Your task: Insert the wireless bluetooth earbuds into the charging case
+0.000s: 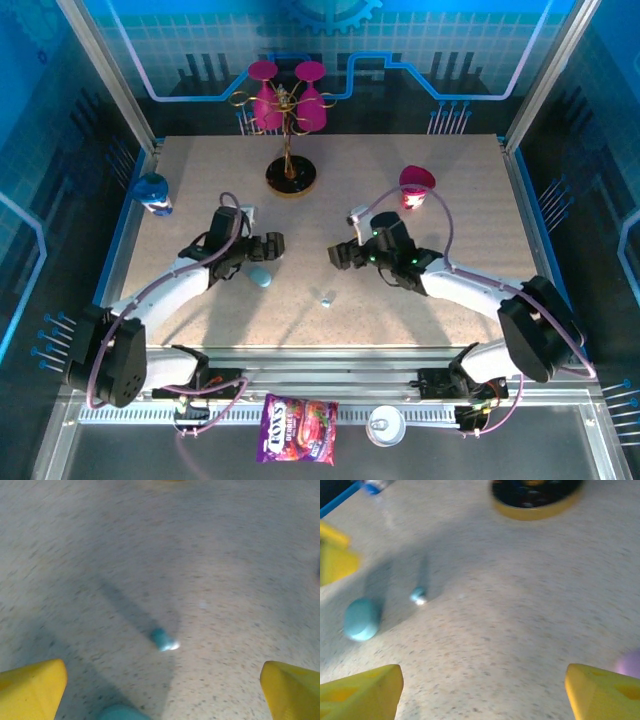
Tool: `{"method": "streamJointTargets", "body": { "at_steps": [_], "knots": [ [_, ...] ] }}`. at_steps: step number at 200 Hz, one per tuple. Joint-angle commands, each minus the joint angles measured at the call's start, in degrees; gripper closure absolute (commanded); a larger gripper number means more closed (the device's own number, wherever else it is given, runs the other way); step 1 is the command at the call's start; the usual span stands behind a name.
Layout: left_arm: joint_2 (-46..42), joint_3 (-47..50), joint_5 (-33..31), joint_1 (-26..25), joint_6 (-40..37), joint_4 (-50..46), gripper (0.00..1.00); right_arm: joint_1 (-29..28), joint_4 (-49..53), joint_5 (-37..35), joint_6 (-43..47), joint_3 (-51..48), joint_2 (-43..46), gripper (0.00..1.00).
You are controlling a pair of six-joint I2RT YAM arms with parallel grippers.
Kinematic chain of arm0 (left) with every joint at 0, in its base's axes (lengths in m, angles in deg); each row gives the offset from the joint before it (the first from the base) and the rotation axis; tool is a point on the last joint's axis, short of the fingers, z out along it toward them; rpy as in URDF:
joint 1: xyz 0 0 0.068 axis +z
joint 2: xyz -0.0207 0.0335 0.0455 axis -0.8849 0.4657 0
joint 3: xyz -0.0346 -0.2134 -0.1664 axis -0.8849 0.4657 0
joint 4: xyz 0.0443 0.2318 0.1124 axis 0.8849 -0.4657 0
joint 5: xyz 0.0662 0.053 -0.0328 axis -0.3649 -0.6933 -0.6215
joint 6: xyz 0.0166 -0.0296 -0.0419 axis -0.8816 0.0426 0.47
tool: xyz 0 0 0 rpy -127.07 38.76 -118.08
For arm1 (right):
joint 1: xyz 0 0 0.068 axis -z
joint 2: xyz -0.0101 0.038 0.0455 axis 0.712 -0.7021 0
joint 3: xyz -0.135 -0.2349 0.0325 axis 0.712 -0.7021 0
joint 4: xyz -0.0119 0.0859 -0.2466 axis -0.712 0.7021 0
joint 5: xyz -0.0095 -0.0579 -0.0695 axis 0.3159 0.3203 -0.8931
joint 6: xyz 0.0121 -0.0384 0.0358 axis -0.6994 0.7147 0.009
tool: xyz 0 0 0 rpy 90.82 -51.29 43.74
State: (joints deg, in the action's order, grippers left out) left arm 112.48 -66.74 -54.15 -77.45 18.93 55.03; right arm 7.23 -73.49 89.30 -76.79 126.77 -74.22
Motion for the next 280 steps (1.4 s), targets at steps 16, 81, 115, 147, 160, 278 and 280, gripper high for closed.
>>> {"method": "streamJointTargets", "body": {
  "at_steps": [16,81,115,147,160,278,280],
  "knots": [
    [3.2,-1.4,4.6,5.3,12.3,-3.1,0.00,-9.1,-13.9,1.0,14.6,0.1,-8.3,0.14],
    [5.4,1.8,10.3,12.4,17.5,2.2,0.01,-19.0,-19.6,-1.5,15.5,13.6,-28.4,0.15],
    [4.8,2.9,11.1,13.9,17.9,3.0,0.01,-19.8,-20.5,-0.2,13.1,19.4,-35.5,0.20],
    [3.7,4.0,11.0,14.1,17.8,3.8,0.01,-19.6,-19.8,0.5,11.6,22.1,-39.1,0.28],
    [3.0,4.6,10.2,14.1,18.0,4.2,0.01,-19.4,-19.7,1.2,11.4,22.6,-40.1,0.30],
    [-0.5,5.5,8.9,14.1,17.0,4.4,0.01,-18.5,-21.8,2.5,10.0,20.5,-40.5,0.63],
    [-0.6,5.6,8.8,14.1,17.0,4.3,0.01,-18.4,-21.8,2.6,10.0,20.3,-40.3,0.63]
  ]
}}
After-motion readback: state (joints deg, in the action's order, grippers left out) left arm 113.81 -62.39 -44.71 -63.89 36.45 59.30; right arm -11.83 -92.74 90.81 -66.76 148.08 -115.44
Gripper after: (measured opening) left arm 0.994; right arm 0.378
